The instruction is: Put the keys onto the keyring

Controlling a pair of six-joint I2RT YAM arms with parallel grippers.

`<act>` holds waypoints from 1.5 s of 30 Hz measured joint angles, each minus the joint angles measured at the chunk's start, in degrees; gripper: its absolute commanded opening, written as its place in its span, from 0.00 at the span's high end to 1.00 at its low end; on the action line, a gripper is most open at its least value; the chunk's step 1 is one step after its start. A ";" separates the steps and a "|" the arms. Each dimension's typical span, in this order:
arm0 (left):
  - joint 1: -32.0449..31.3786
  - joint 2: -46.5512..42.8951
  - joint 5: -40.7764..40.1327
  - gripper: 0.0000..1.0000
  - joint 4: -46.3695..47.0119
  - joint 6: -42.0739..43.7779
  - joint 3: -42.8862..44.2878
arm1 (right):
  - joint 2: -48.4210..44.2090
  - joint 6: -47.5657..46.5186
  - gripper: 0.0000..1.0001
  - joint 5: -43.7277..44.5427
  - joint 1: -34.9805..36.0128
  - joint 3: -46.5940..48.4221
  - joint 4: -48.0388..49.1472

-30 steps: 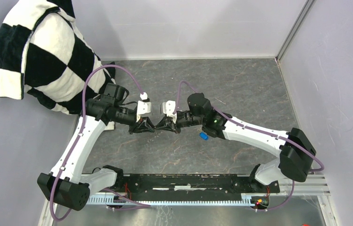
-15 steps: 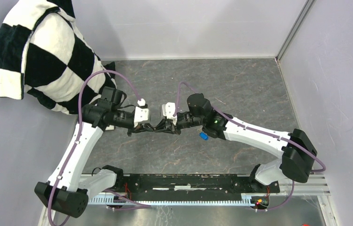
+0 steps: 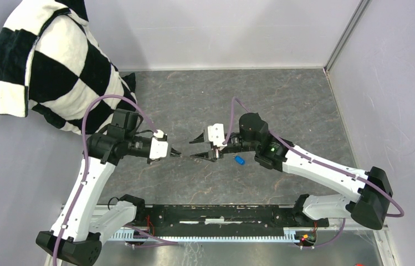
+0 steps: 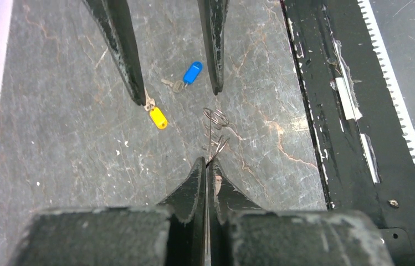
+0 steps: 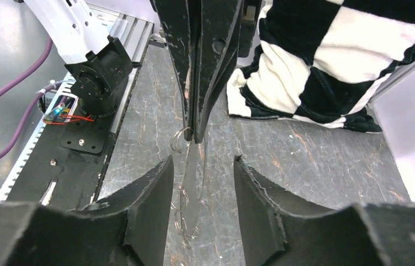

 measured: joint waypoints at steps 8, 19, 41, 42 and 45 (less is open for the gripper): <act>-0.02 -1.92 4.59 0.98 3.76 -3.34 0.02 | -1.25 2.43 0.37 0.37 0.07 -2.08 1.53; -0.02 -7.89 5.33 0.98 31.17 -41.62 -9.29 | -8.90 7.48 0.52 9.51 1.75 -9.22 11.96; -0.02 -9.62 2.78 0.98 42.10 -58.36 -11.98 | -4.63 11.43 0.63 11.96 2.29 -9.20 16.24; -0.02 -9.75 2.78 0.98 42.21 -58.38 -12.09 | -4.35 11.56 0.64 11.98 2.29 -9.05 16.46; -0.02 -10.19 2.80 0.98 42.62 -58.53 -12.46 | -3.63 11.96 0.67 11.98 2.29 -8.55 17.18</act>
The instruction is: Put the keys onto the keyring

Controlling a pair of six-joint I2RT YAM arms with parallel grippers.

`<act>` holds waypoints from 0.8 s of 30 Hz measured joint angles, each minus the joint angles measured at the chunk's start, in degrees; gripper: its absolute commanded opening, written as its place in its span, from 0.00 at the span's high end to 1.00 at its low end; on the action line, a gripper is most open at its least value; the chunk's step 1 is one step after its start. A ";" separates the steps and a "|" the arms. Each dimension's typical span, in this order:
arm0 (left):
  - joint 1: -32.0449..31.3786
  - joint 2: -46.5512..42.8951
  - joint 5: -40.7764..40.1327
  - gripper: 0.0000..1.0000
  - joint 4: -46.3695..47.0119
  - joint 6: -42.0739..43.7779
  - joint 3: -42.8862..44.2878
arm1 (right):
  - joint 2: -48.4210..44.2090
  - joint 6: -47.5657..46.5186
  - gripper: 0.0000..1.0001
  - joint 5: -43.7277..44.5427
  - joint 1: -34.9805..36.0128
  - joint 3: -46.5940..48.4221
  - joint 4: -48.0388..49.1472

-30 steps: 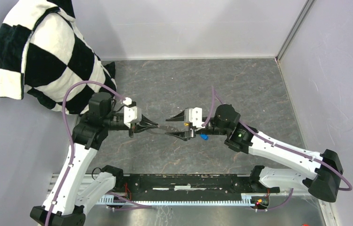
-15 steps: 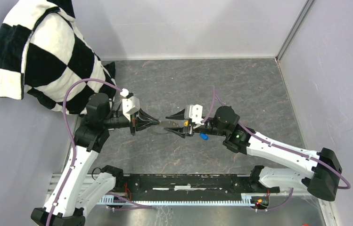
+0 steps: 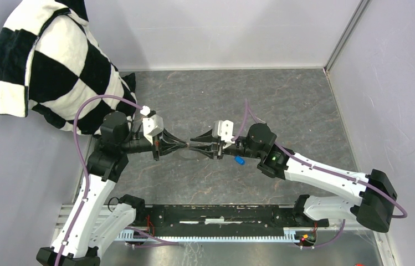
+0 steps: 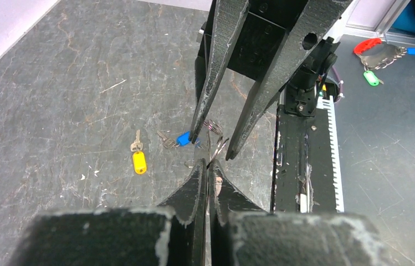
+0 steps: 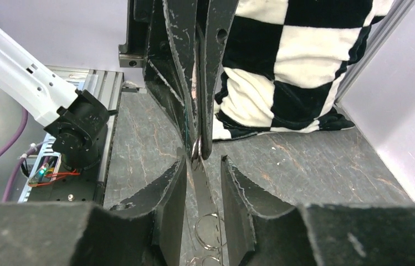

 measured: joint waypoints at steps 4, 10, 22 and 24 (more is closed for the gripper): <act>0.00 -0.44 -0.07 0.98 0.04 -0.44 -0.46 | 0.74 0.52 0.78 -0.02 0.00 0.44 0.94; 0.04 -0.42 -0.22 0.92 0.44 -0.50 -0.50 | 1.44 1.11 1.00 -0.26 0.11 1.16 0.79; 0.00 3.63 4.13 0.57 -15.02 14.38 5.09 | 0.44 -4.61 1.00 -3.08 0.04 3.17 -9.84; 0.00 4.48 4.90 0.62 -17.90 17.05 6.12 | 0.46 -5.90 1.00 -4.61 0.00 4.66 -12.59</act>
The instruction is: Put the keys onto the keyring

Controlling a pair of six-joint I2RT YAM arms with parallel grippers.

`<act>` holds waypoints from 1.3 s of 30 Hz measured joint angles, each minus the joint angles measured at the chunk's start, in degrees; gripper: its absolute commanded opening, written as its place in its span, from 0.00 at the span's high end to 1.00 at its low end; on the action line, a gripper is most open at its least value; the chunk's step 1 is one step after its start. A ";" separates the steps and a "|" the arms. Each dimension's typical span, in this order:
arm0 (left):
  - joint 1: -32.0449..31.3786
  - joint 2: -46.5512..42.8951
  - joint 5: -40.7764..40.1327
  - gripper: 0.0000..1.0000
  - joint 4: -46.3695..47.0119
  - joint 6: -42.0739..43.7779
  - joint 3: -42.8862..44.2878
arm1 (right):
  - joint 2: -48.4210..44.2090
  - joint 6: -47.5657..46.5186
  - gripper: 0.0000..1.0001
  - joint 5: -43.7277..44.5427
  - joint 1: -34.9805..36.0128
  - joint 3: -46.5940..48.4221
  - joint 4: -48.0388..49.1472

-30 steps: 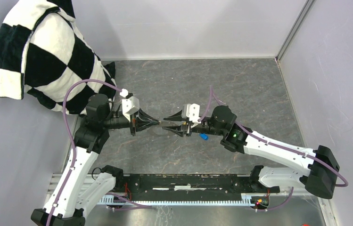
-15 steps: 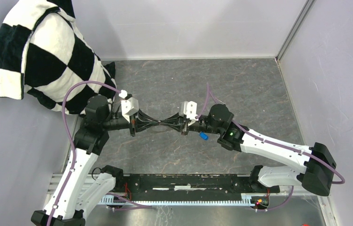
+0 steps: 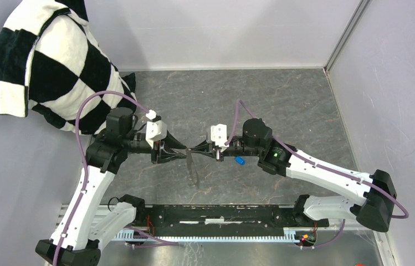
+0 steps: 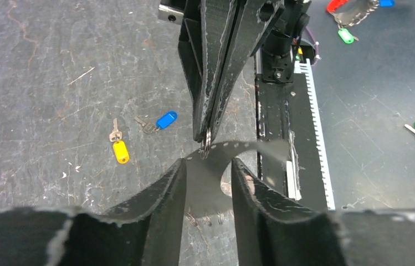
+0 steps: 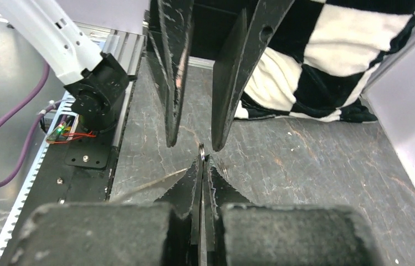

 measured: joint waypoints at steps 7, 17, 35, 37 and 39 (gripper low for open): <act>0.00 0.70 1.25 0.74 -6.10 6.54 0.81 | 0.13 -2.47 1.00 -3.87 -0.07 3.37 -4.26; 0.00 -3.50 1.14 0.74 -0.81 3.61 -1.66 | 2.51 -2.16 1.00 -5.40 -0.28 3.87 -5.79; 0.00 -4.26 -0.81 0.62 1.66 2.12 -4.22 | 3.21 0.39 1.00 -6.29 -0.28 3.87 -4.11; 0.00 -4.20 -0.83 0.66 2.43 2.08 -4.79 | 3.52 0.94 1.00 -6.67 -0.28 3.87 -3.65; 0.00 -4.22 -1.05 0.72 3.41 1.99 -5.68 | 3.91 1.46 0.99 -7.02 -0.28 3.87 -2.78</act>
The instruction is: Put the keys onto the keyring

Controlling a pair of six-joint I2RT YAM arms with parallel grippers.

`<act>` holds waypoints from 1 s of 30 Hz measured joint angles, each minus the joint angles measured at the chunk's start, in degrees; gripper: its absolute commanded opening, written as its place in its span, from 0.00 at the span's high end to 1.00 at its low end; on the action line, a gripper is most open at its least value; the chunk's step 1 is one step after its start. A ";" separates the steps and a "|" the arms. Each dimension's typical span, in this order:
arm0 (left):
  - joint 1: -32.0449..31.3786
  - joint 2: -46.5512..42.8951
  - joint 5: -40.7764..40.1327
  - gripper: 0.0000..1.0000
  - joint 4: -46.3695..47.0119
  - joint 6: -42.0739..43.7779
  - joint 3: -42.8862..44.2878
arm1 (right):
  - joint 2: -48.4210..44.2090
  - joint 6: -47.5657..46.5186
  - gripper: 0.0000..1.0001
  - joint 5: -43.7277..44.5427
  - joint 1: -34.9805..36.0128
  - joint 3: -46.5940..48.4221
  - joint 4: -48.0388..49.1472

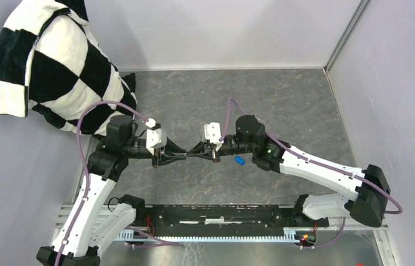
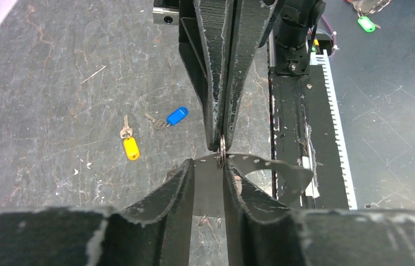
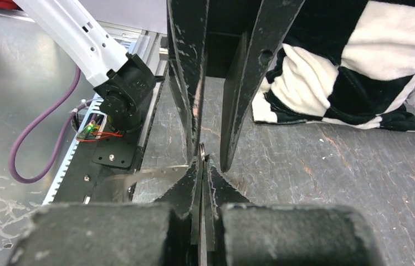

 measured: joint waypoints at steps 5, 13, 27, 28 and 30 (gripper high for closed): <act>0.00 -0.22 -0.81 0.86 1.29 -0.26 -1.31 | 0.72 0.83 1.00 -0.09 -0.22 0.00 0.81; 0.00 -1.55 -1.07 0.94 3.65 -1.31 -1.62 | 0.85 1.14 0.95 -0.11 -0.37 0.00 2.05; 0.00 -8.52 -1.07 0.98 3.69 11.65 -4.87 | -0.81 -1.77 0.52 -1.25 -0.35 0.09 -0.07; 0.00 -9.25 -1.09 0.98 3.04 14.16 -4.94 | -1.60 -2.27 0.51 -1.07 -0.35 0.09 -0.44; 0.00 -10.27 -1.07 0.98 1.77 18.51 -5.14 | -2.97 -3.06 0.51 -0.55 -0.35 0.04 -0.87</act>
